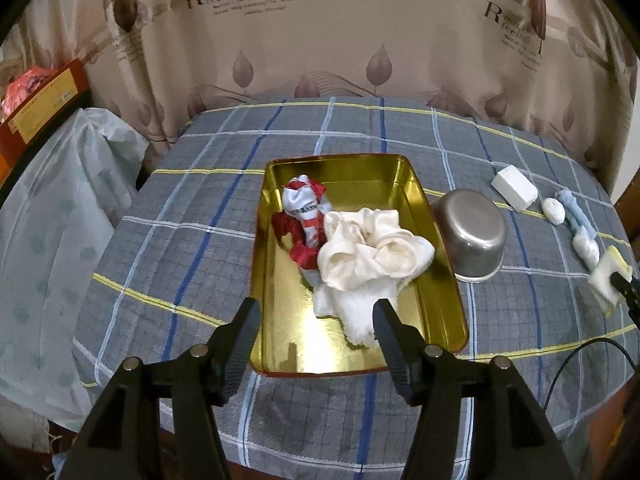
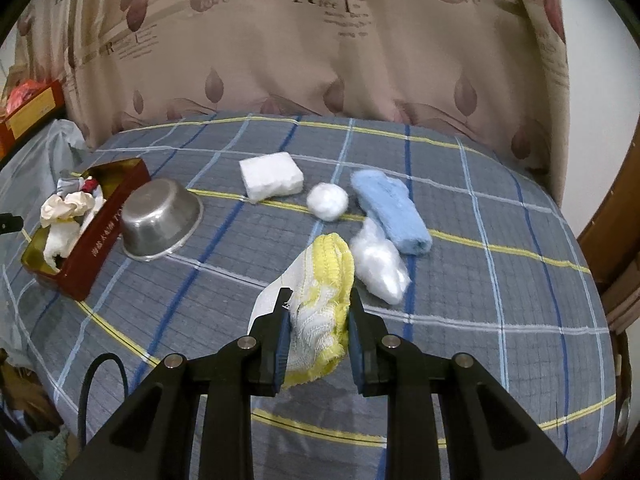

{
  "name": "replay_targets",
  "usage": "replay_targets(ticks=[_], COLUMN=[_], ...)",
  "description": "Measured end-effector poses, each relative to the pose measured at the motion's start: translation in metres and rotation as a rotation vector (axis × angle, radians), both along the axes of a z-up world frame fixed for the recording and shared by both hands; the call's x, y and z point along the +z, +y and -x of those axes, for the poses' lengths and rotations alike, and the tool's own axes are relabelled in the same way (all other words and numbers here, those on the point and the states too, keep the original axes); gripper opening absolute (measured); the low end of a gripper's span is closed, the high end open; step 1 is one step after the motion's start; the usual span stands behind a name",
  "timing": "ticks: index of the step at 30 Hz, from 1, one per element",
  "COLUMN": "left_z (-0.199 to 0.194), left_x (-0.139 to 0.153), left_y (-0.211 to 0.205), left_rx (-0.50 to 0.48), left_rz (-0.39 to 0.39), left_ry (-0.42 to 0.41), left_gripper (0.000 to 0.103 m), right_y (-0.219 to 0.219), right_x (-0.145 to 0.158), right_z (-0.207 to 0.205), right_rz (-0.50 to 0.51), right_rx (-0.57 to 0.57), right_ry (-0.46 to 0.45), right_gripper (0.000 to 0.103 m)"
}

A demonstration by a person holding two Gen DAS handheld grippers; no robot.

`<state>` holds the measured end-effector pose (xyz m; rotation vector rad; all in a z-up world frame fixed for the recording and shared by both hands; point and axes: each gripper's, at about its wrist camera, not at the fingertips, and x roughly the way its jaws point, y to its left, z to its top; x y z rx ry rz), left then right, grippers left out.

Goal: Organize soft objects
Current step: 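Carry the yellow-trimmed cloth into the gold tray and open right tool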

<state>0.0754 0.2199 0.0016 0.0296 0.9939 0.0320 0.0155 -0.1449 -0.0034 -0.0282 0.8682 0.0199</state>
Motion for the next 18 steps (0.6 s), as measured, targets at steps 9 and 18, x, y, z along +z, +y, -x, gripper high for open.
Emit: replay_targets(ticks=[9, 18], left_z=[0.015, 0.033], left_x=[0.0, -0.006], left_y=[0.021, 0.056], left_rx=[0.075, 0.185], left_rz=[-0.021, 0.009], left_ry=[-0.005, 0.005], left_gripper=[0.06, 0.06], right_y=[0.059, 0.155], right_x=[0.018, 0.028], right_z=[-0.02, -0.035], right_rz=[-0.041, -0.083], right_rx=[0.135, 0.335], right_ry=[-0.028, -0.035], right_gripper=[0.023, 0.023])
